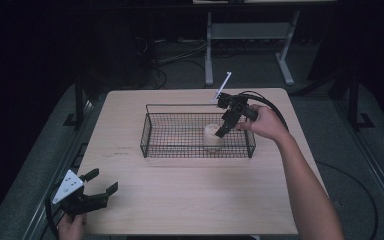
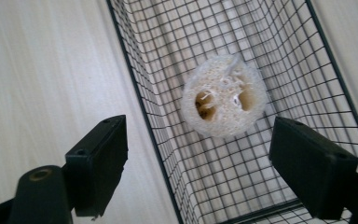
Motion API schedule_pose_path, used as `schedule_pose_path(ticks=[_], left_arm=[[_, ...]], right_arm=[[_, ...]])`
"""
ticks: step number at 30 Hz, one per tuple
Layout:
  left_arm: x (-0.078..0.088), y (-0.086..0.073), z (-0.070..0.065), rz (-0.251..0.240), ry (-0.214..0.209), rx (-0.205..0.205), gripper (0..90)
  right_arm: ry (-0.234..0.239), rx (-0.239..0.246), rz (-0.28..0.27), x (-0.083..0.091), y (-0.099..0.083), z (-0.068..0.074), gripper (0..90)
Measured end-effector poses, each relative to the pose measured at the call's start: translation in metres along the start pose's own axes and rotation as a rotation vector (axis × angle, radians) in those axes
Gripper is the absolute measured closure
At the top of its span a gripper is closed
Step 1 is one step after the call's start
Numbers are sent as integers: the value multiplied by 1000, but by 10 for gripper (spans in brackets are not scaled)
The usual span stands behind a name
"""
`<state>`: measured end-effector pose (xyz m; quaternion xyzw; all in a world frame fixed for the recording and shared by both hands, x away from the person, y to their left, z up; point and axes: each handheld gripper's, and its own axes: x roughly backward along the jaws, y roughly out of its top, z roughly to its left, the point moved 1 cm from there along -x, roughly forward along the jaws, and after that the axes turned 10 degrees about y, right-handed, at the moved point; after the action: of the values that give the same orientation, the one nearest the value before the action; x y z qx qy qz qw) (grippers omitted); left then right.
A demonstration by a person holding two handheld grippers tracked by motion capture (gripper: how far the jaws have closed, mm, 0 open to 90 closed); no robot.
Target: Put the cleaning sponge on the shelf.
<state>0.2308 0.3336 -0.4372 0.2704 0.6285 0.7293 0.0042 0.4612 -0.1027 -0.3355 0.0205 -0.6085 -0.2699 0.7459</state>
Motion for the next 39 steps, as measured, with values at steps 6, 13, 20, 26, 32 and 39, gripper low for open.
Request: schedule_pose_path(ticks=[6,13,20,26,32,39], left_arm=[[0,0,0,3,-2,-4,141],[0,0,0,1,0,-2,141],[0,0,0,2,0,-3,141],[0,0,0,2,0,-3,141],[0,0,-1,2,0,-5,141],[0,0,-1,2,1,-5,141]], right_arm=[[9,10,-10,1,-6,6,187],[13,13,4,0,-9,10,184],[18,24,-2,-1,-10,15,184],[22,30,-5,1,-17,19,184],[22,28,-4,3,-24,22,185],[29,25,-17,3,-34,26,185]])
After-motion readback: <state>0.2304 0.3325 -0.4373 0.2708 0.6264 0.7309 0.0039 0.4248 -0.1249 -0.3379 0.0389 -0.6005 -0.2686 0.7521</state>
